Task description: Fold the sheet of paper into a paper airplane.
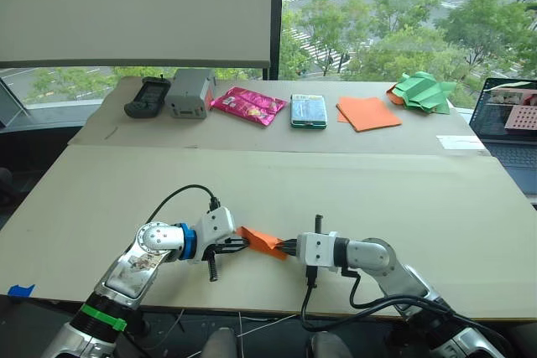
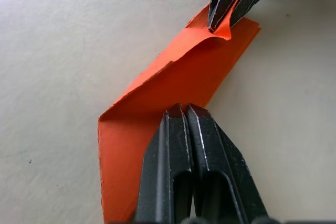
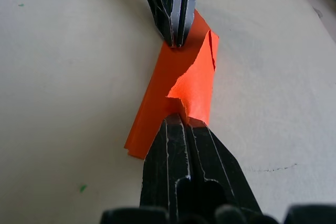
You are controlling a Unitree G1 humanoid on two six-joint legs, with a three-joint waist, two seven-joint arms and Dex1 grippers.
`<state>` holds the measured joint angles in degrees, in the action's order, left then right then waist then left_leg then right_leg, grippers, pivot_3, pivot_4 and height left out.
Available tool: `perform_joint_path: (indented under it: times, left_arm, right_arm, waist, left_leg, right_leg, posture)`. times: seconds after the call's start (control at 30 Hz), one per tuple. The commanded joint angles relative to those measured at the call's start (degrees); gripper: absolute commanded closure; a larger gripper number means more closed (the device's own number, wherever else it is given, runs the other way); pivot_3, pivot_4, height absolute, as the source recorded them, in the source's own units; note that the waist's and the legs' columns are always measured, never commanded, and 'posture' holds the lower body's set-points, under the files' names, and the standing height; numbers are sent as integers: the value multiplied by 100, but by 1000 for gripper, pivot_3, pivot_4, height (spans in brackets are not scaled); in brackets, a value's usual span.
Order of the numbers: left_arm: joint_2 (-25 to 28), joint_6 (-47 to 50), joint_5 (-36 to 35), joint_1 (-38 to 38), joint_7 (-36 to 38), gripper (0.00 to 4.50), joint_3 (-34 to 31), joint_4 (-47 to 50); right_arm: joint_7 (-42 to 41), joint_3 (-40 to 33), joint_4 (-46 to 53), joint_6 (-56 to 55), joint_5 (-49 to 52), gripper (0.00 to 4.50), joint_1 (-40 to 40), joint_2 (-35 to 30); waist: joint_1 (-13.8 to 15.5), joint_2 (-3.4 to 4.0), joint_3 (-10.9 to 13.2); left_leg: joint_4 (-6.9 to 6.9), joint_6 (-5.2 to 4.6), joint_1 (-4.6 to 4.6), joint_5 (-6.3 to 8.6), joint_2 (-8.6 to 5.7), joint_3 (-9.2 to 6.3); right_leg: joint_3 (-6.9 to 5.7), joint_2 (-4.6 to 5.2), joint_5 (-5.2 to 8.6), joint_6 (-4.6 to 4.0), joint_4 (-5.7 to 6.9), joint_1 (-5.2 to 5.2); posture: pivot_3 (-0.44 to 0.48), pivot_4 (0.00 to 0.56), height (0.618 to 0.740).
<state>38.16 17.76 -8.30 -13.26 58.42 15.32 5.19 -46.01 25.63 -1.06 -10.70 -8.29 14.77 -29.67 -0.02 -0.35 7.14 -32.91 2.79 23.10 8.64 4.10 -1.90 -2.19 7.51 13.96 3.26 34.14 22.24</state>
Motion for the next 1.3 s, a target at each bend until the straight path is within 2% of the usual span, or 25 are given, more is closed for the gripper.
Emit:
perform_joint_path:
  times: [0.03,0.2,0.3,0.4,0.57,0.87,0.93,1.07,1.2,1.3]
  left_arm:
    - [303,346,-59,49,115,4380,-232,-9]
    - [428,951,-830,-303,288,4380,-904,392]
    - [262,1236,-1128,-668,205,4380,-1088,418]
    - [-77,1387,-1252,-953,79,4380,-981,369]
    - [-441,1250,-1004,-1043,3,4380,-549,134]
    - [-306,890,-587,-760,167,4380,-91,-22]
    - [-279,882,-570,-717,191,4380,-69,13]
    - [-220,688,-330,-616,215,4380,72,-119]
    - [-247,547,-160,-600,201,4380,188,-233]
    - [-256,476,-85,-583,203,4380,235,-282]
  right_arm:
    - [-156,200,-205,226,-253,4478,-143,-45]
    - [-220,252,-160,198,-272,4478,-160,-80]
    - [-254,271,-140,176,-292,4478,-152,-105]
    - [-258,280,-147,160,-316,4478,-133,-107]
    - [-271,314,-154,141,-390,4478,-122,-122]
    - [-317,161,220,541,-229,4478,-138,-69]
    - [-367,70,434,758,-121,3870,-178,-97]
    - [-847,-172,1405,1904,561,2559,-279,-221]
    - [-1049,-442,2182,2929,1321,2559,-157,-151]
    - [-893,-581,2364,3589,1678,2559,42,101]
  waist:
    - [0,-2,1]
    - [3,-15,10]
    - [10,-37,17]
    - [25,-40,15]
    - [7,-38,9]
    - [17,-41,10]
    - [35,-41,11]
    - [76,-38,13]
    - [86,-36,21]
    - [82,-35,22]
  left_leg:
    - [0,0,0,0,0,0]
    - [0,0,3,0,0,-1]
    - [1,0,5,0,1,-1]
    - [-1,0,5,0,1,0]
    - [-2,-4,-2,-3,0,2]
    - [-2,-4,-11,-2,0,0]
    - [-2,-3,-8,-2,1,1]
    - [-2,-2,-4,-2,1,1]
    - [-5,-2,15,-2,1,1]
    - [-6,-2,12,-2,1,0]
  right_leg:
    - [0,0,0,0,0,0]
    - [0,0,0,0,1,3]
    - [0,0,0,0,0,3]
    - [0,0,0,0,-3,-2]
    - [1,-3,-2,2,10,-9]
    - [4,-6,-2,1,29,-8]
    - [4,-6,-2,1,29,-7]
    - [4,-6,-1,1,28,-3]
    - [4,-6,-2,1,27,6]
    - [4,-6,-2,1,27,4]
  posture:
    - [0,150,702]
    - [0,150,702]
    - [0,150,702]
    - [0,150,702]
    - [0,150,702]
    - [0,150,702]
    - [0,150,702]
    - [0,150,702]
    - [0,150,702]
    - [0,150,702]
